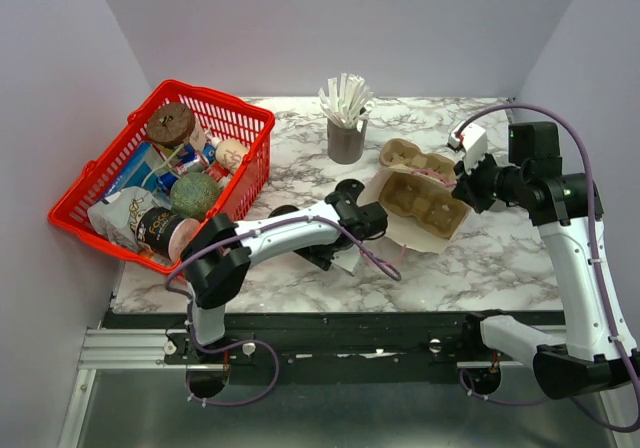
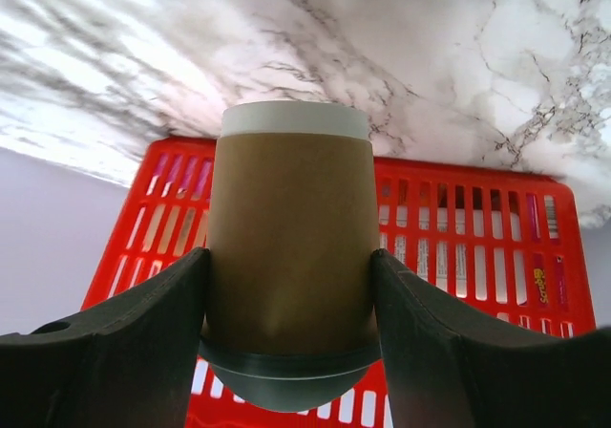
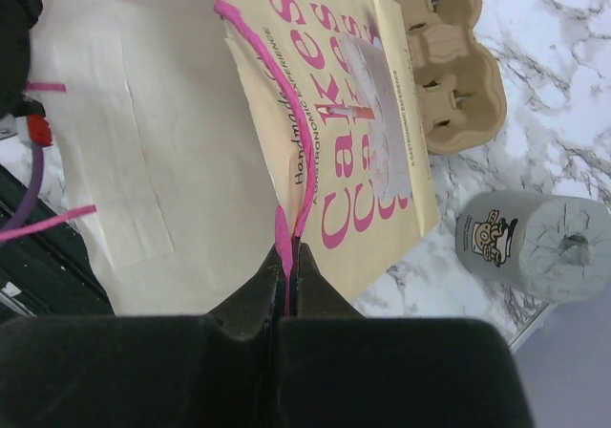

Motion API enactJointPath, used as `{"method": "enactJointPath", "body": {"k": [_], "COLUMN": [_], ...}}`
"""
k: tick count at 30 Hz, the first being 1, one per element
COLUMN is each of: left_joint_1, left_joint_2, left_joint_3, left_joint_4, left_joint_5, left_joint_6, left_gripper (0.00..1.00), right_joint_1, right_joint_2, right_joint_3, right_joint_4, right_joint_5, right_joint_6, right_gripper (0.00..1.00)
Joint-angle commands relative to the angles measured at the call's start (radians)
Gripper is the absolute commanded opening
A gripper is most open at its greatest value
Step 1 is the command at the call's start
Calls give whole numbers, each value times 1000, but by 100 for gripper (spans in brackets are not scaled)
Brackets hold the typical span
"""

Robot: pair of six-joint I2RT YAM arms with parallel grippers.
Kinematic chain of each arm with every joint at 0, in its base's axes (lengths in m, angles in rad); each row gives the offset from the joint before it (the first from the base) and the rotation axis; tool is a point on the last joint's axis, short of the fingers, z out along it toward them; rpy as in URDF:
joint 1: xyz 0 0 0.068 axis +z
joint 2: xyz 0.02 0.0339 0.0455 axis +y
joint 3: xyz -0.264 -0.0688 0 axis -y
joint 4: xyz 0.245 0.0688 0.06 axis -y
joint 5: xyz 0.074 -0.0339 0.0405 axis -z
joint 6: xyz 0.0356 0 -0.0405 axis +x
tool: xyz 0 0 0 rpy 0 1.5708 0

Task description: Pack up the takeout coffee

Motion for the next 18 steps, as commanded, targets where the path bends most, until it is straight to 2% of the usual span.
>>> {"method": "enactJointPath", "body": {"k": [1, 7, 14, 18], "left_joint_1": [-36, -30, -20, -16], "left_joint_2": [-145, -248, -258, -238], "left_joint_3": [42, -99, -116, -128], "left_joint_4": [-181, -181, -181, -180], "left_joint_5": [62, 56, 7, 33], "left_joint_6": [-5, 15, 1, 12], "left_gripper": [54, 57, 57, 60], "right_joint_1": [-4, -4, -56, -92], "right_joint_2": [4, 20, 0, 34], "right_joint_3": [42, 123, 67, 66], "right_joint_4": [-33, -113, -159, -177], "right_joint_5": [26, -11, -12, -37], "right_joint_6": [-7, -4, -63, -82], "right_gripper": [1, 0, 1, 1]}}
